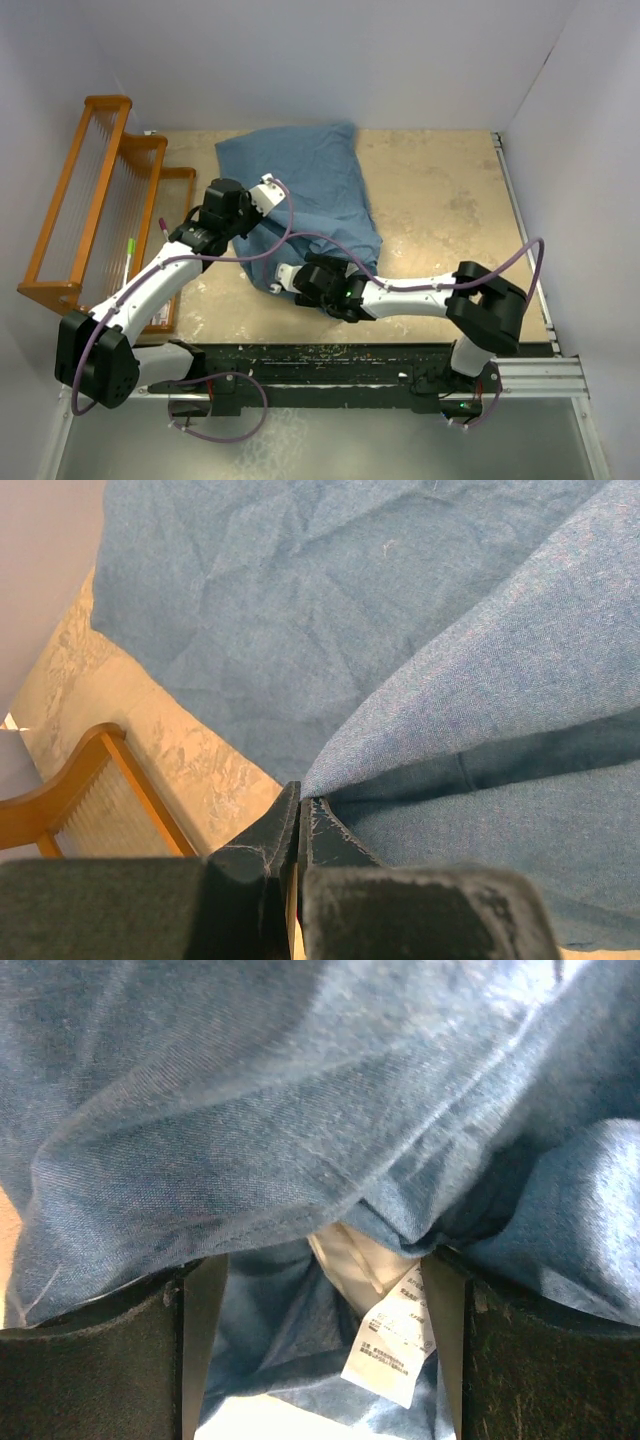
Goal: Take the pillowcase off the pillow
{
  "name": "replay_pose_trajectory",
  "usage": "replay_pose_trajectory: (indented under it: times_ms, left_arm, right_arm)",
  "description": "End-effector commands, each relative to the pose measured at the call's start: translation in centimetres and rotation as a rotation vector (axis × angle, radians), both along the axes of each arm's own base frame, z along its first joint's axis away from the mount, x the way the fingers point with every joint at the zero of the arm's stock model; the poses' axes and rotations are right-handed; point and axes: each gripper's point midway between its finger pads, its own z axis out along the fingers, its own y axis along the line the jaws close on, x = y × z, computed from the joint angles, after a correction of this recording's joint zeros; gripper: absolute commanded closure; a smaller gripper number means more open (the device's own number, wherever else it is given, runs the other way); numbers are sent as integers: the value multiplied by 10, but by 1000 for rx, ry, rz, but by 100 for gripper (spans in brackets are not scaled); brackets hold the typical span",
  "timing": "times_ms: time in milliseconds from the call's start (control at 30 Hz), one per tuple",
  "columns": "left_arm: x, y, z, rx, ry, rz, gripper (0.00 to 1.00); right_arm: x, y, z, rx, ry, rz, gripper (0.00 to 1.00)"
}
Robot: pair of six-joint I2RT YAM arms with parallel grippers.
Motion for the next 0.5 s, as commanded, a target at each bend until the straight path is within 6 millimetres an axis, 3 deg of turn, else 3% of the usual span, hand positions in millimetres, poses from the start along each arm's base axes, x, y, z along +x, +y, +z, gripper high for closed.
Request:
replay_pose_trajectory:
  times_ms: [0,133,300,400,467]
  left_arm:
    - [4,0,25,-37,-61,0,100]
    - [1,-1,29,-44,-58,-6,100]
    - [-4,-2,31,-54,-53,-20,100]
    - [-6,-4,33,-66,-47,-28,100]
    - [-7,-5,36,-75,-44,-31,100]
  right_arm:
    - [13,9,8,-59,-99,68,20]
    - [20,18,1,-83,-130,99,19]
    - [45,28,7,-52,-239,73,24]
    - [58,30,8,-12,-262,26,29]
    - [62,32,9,25,-262,6,39]
